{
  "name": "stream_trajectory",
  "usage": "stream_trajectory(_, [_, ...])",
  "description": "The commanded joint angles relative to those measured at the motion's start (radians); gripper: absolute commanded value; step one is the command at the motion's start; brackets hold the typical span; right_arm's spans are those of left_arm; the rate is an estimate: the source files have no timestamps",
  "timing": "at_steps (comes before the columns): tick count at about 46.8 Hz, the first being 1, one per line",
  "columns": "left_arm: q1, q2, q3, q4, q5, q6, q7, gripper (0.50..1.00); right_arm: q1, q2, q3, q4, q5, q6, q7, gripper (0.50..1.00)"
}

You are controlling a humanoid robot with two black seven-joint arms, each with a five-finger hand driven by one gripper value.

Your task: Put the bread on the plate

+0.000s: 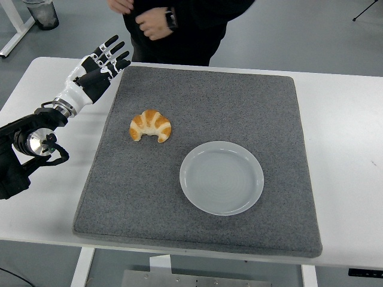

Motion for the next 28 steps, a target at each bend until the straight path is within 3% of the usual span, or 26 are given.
stream_trajectory(1, [-0.001, 0.000, 0.000, -0.001, 0.000, 0.001, 0.000, 0.994, 0.000, 0.000, 0.000, 0.000, 0.000, 0.000, 0.000, 0.952])
stream_trajectory(28, [0.000, -0.006, -0.006, 0.011, -0.005, -0.001, -0.008, 0.994, 0.000, 0.000, 0.000, 0.000, 0.002, 0.000, 0.000, 0.954])
